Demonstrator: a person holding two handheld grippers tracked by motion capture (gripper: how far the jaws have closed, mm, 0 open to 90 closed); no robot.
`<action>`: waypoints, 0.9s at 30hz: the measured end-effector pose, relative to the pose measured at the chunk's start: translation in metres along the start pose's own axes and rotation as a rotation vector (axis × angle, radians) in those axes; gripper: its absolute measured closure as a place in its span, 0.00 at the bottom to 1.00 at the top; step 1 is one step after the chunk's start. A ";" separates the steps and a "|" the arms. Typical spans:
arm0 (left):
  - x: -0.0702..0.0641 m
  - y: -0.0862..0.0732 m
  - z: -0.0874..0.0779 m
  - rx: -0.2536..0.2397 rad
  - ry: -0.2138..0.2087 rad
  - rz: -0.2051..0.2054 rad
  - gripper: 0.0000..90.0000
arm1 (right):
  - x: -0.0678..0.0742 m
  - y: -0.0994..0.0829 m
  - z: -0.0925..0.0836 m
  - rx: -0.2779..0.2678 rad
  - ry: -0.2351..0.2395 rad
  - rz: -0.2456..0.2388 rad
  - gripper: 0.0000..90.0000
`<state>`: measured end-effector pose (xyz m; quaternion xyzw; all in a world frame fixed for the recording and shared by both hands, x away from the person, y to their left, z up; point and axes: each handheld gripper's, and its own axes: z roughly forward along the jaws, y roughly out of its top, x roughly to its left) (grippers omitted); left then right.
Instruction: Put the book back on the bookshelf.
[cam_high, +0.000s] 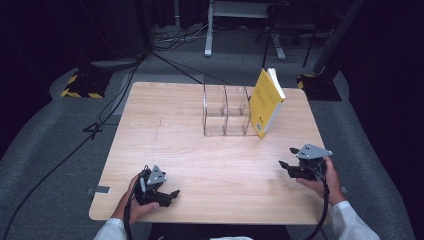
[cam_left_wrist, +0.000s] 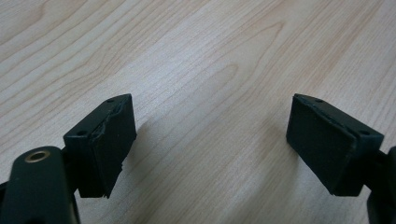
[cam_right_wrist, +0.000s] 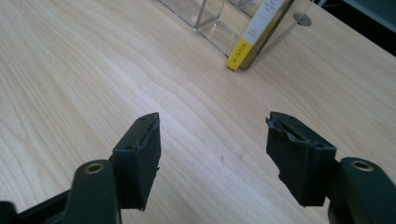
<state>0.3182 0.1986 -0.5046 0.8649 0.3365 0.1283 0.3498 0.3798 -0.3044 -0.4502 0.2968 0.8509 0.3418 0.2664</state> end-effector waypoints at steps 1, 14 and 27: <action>0.000 0.000 0.000 0.000 0.000 0.001 0.18 | 0.001 -0.002 0.000 0.002 -0.001 0.000 0.40; 0.000 0.000 0.000 0.000 -0.001 0.000 0.18 | 0.006 -0.037 -0.005 0.029 -0.006 0.022 0.37; 0.000 0.000 0.000 0.000 0.000 0.000 0.18 | 0.010 -0.073 -0.020 -0.001 0.025 0.073 0.34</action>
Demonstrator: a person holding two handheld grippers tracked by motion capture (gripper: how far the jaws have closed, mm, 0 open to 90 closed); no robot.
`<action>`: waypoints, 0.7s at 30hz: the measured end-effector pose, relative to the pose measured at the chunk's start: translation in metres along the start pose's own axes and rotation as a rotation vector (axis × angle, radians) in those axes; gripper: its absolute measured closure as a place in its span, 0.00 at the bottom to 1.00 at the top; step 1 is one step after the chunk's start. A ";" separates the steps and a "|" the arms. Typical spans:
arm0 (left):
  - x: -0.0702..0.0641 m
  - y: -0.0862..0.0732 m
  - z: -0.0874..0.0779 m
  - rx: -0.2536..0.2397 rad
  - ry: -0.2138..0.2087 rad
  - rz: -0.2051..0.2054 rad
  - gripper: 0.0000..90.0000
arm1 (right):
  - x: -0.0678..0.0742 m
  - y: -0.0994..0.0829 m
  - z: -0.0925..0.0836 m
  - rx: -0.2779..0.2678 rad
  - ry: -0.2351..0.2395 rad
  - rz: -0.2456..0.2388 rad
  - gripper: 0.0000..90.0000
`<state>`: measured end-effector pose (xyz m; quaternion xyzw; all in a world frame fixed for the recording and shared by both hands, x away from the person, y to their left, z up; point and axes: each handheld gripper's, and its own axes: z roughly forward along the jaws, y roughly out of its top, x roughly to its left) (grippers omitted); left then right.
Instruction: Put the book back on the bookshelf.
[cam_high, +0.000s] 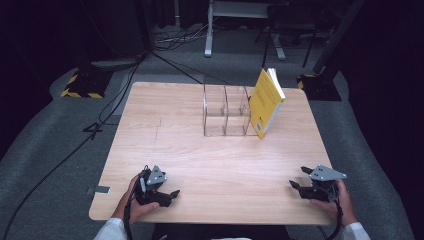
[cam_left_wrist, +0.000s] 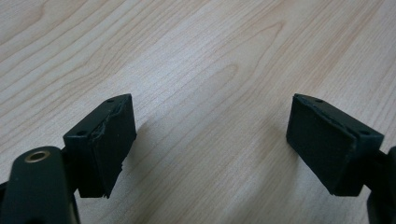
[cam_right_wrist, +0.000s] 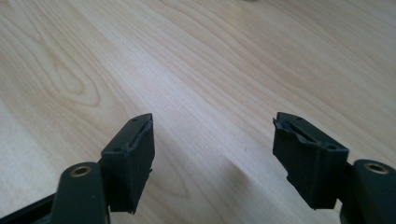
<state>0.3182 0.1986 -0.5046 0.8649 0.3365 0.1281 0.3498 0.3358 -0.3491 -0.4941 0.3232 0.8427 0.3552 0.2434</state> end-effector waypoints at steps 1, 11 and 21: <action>0.000 0.000 0.000 0.000 0.000 0.000 0.18 | -0.001 -0.004 -0.002 -0.001 0.004 0.012 0.34; 0.000 0.000 0.000 0.000 0.003 -0.002 0.18 | -0.006 -0.026 -0.016 0.025 -0.016 0.111 0.31; 0.000 0.000 0.000 0.000 0.003 -0.002 0.18 | -0.012 -0.030 -0.016 0.042 0.016 0.194 0.26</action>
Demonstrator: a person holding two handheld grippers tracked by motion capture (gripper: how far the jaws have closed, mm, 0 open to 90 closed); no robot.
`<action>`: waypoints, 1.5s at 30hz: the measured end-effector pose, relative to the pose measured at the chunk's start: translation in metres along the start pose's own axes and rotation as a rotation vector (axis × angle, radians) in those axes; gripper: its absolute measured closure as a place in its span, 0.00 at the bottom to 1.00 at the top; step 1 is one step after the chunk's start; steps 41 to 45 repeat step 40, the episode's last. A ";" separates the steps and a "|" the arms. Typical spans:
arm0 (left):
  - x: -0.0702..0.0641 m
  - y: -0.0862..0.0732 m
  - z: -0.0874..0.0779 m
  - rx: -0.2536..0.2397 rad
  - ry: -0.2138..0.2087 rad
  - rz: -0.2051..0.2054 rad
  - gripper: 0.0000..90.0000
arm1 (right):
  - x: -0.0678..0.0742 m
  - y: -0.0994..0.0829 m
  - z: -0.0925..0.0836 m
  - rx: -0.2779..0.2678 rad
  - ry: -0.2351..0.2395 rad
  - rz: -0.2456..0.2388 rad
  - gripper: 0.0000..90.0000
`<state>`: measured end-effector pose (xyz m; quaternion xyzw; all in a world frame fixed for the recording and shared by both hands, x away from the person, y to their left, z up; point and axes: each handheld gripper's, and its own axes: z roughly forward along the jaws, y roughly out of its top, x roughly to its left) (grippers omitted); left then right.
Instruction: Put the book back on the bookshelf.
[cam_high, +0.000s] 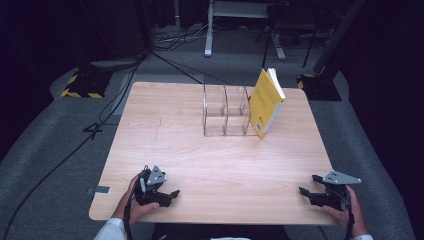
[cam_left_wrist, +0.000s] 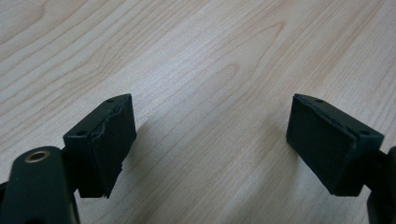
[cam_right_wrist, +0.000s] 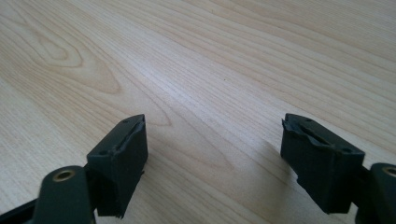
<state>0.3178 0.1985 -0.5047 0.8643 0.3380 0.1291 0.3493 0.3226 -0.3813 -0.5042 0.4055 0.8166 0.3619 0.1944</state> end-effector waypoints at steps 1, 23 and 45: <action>0.000 0.000 0.000 0.000 0.000 0.000 0.18 | 0.001 0.000 0.000 -0.003 -0.004 -0.002 0.26; 0.002 0.002 0.002 -0.001 -0.006 -0.004 0.18 | 0.001 0.000 0.000 0.000 -0.010 0.000 0.25; 0.003 0.002 0.002 -0.001 -0.006 -0.006 0.18 | 0.000 0.000 0.001 0.004 -0.003 0.007 0.25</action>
